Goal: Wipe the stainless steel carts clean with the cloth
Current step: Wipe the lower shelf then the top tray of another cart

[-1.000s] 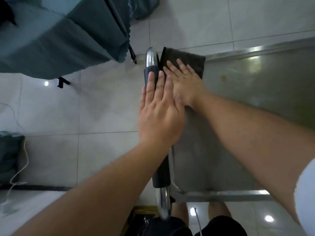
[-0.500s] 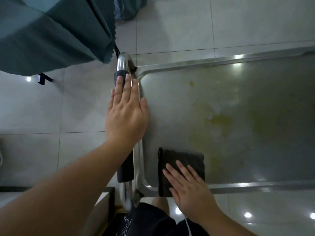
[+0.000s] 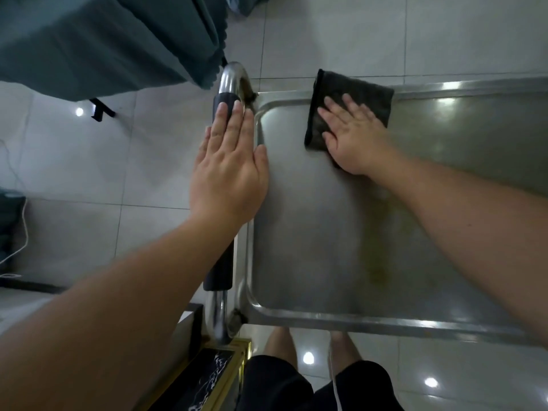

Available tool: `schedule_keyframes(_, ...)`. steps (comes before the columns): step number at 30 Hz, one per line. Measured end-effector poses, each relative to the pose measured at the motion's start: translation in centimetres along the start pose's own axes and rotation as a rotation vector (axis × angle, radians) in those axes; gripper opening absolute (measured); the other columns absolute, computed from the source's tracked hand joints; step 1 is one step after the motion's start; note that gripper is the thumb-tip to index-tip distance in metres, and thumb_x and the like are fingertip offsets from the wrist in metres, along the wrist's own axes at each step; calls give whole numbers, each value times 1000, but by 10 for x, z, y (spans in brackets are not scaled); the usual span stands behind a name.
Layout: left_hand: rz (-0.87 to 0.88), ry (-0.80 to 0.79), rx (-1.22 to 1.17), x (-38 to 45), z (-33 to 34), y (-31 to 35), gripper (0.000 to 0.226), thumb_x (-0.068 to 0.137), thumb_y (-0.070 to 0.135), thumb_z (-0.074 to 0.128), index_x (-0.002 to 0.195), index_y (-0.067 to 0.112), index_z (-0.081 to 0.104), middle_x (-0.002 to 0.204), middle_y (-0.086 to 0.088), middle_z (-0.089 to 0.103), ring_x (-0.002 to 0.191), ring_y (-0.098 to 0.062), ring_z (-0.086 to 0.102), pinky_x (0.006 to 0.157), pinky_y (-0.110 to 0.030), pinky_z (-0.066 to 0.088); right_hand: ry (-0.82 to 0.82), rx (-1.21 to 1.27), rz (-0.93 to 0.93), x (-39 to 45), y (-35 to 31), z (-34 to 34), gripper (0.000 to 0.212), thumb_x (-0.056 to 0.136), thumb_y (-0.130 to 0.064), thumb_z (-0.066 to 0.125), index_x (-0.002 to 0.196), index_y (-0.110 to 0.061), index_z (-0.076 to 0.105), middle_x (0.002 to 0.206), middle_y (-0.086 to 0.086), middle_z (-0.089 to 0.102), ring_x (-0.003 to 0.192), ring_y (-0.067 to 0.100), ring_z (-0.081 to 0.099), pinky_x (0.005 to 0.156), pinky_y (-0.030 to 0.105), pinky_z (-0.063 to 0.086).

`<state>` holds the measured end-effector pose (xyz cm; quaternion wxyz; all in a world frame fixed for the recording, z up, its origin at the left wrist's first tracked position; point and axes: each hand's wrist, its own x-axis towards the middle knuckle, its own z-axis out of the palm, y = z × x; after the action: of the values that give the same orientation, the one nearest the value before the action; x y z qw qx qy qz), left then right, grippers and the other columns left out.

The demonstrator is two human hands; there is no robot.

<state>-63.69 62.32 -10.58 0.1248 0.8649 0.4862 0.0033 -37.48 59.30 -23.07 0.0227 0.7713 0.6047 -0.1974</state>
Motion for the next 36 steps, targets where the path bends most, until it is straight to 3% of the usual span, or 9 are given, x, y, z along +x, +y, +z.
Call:
schedule_keyframes(3,-2,-7,19,-2,0,0,65,112,48,14,172,22,8,179,7,-5,162,-6,-16,125,-26,-15,17,23,-10,-46,-14,14,64,106,-51,21,167,-30,19,175,-10,9,162,21,4,129,44,3)
schedule_keyframes(7,-1,-16,34,0,2,0,66,111,49,12,172,23,7,179,8,-6,161,-6,-17,125,-27,-15,22,15,-126,-179,-33,57,61,106,-47,31,164,-27,32,173,-7,21,161,24,15,129,50,17)
schedule_keyframes(13,1,0,42,-1,6,-5,65,112,51,13,171,24,9,179,10,-4,159,0,-20,124,-24,-16,-81,-3,-191,-342,-37,122,59,110,-48,27,167,-32,20,175,-12,13,162,21,11,123,50,24)
schedule_keyframes(18,9,8,68,-1,9,-9,67,112,56,8,171,25,7,179,11,-6,159,0,-21,128,-31,-10,-66,-15,-289,-284,-2,101,59,107,-45,40,164,-34,30,171,-12,24,159,19,21,125,46,24)
schedule_keyframes(22,9,18,101,-1,9,-7,67,113,56,8,172,24,8,179,10,-5,159,-1,-21,126,-25,-16,15,3,-188,-173,32,51,59,105,-47,30,160,-28,42,168,-6,34,157,24,29,126,48,25)
schedule_keyframes(25,22,20,157,0,9,-6,67,113,54,8,171,22,7,179,6,-5,160,-4,-20,126,-24,-20,-20,11,-54,-78,61,11,63,106,-52,17,166,-32,22,175,-10,12,162,20,7,129,44,7)
schedule_keyframes(28,36,30,206,1,10,-4,68,113,53,9,171,18,6,180,2,-5,162,-7,-18,131,-33,-13,-21,16,5,-17,84,-17,61,109,-51,22,167,-33,15,175,-13,1,162,20,-1,130,45,5)
schedule_keyframes(32,48,15,183,1,10,-6,69,113,54,11,171,18,4,180,2,-6,161,-6,-18,131,-33,-10,-5,44,20,-37,74,-10,67,104,-52,19,167,-29,20,175,-9,7,162,24,3,129,47,6)
schedule_keyframes(36,42,5,164,3,9,-8,69,112,54,11,171,20,4,180,4,-7,161,-5,-17,132,-38,-4,41,49,-74,-148,55,30,65,103,-49,27,162,-25,37,172,-4,27,159,28,20,127,52,20)
